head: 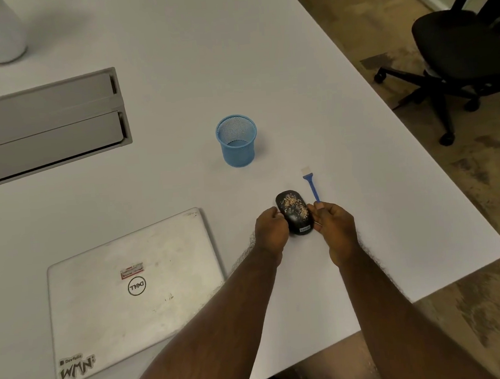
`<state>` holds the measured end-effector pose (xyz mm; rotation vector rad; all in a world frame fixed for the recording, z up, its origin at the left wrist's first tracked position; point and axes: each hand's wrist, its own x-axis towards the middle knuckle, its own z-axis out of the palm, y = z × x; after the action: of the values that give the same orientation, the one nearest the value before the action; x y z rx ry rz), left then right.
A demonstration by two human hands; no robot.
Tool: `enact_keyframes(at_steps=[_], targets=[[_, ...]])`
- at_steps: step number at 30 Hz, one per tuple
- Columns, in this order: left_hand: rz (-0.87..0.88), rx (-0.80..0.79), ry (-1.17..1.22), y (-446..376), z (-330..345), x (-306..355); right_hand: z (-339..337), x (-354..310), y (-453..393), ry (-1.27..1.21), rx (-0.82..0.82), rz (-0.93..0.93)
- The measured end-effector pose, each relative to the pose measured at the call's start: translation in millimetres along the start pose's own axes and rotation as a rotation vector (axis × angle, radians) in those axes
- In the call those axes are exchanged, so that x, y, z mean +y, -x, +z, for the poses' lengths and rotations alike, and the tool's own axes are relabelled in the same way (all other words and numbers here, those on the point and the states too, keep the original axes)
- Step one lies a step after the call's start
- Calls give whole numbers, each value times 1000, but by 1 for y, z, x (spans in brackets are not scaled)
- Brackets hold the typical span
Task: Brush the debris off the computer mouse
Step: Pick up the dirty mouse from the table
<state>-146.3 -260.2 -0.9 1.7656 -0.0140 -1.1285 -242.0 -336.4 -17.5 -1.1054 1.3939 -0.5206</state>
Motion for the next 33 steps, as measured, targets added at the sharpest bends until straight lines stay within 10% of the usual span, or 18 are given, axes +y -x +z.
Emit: enact_keyframes(at_steps=[33], targets=[[-235,-236,459,68,-18,30,-44,-33,118,-173,28,-113]])
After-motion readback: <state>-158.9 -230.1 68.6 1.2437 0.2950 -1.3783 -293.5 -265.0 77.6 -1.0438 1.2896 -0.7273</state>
